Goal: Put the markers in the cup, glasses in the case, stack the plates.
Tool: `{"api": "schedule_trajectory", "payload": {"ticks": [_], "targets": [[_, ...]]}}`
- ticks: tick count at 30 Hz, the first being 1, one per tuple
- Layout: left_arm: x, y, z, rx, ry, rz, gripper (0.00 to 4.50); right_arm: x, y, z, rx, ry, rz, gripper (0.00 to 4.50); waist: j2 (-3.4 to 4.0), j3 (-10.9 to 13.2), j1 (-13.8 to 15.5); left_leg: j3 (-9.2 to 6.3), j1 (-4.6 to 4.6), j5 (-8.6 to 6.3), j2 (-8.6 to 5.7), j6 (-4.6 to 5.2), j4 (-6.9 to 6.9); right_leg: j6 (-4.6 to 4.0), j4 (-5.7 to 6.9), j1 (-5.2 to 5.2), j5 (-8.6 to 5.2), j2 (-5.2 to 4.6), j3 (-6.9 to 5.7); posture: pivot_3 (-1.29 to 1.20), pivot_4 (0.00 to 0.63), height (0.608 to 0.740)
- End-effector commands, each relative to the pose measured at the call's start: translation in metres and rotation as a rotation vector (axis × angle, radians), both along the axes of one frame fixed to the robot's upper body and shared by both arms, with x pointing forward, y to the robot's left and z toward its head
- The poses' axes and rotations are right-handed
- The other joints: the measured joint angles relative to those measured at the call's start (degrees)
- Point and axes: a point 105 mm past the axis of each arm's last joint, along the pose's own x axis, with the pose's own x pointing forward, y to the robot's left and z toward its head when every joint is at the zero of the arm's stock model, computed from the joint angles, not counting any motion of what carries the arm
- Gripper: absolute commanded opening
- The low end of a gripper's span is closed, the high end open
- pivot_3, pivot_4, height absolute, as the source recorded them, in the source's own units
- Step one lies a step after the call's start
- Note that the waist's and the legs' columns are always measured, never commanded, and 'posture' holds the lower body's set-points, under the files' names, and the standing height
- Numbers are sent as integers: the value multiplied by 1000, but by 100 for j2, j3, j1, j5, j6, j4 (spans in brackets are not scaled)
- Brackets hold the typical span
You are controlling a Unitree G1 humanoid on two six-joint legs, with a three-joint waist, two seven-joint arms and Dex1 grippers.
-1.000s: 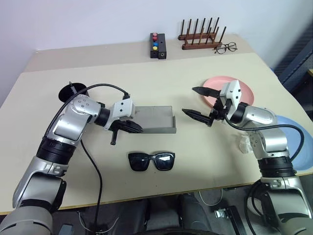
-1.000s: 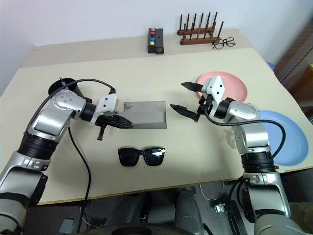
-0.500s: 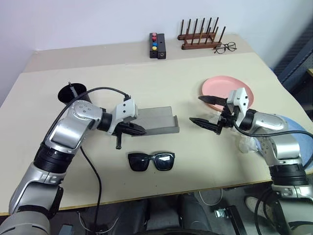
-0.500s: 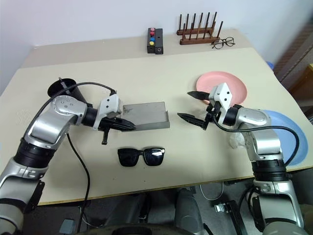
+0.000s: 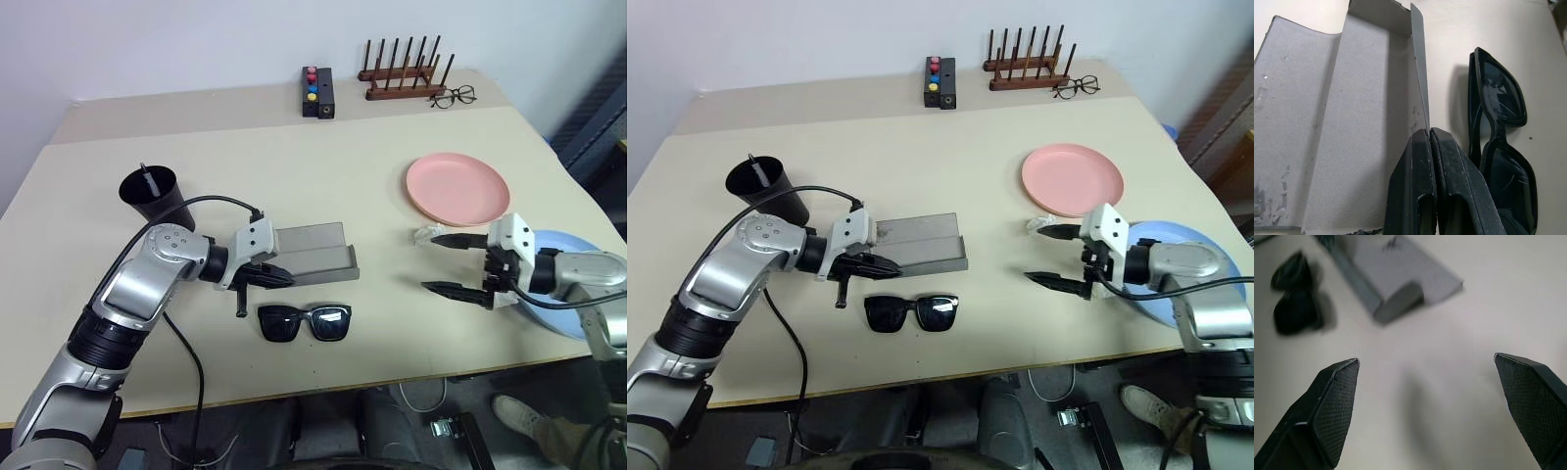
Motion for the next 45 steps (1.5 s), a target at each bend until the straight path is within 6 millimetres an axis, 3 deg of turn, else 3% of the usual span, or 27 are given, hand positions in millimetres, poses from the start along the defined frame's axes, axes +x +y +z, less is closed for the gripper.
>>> {"api": "schedule_trajectory", "payload": {"ticks": [1, 27, 43, 45], "targets": [[0, -1, 2, -12, -22, -9, 17, -4, -4, 17, 7, -44, 9, 4500, 0, 0, 0, 0, 1, 0, 0, 0, 0, 0, 0, 0, 0, 0, 0, 0, 150, 740], [27, 5, 2, 54, -80, -80, 17, -15, -4, 24, 8, -52, -5, 4500, 0, 0, 76, 1, 4, -1, 0, 1, 1, 0, -4, 8, 0, -2, -2, 0, 150, 740], [9, -8, 2, 3, -38, -108, 17, -18, -5, 23, 8, -61, -24, 4500, 0, 0, 122, 2, 5, -1, 1, 2, 4, 0, -4, 10, 0, -1, -1, 0, 150, 740], [7, -8, 2, 5, -30, -109, 552, -17, -5, 24, 6, -63, -24, 4500, 0, 0, 126, 2, 5, -1, 1, 2, 4, 0, -4, 10, 0, -1, -1, 0, 150, 740]]}}
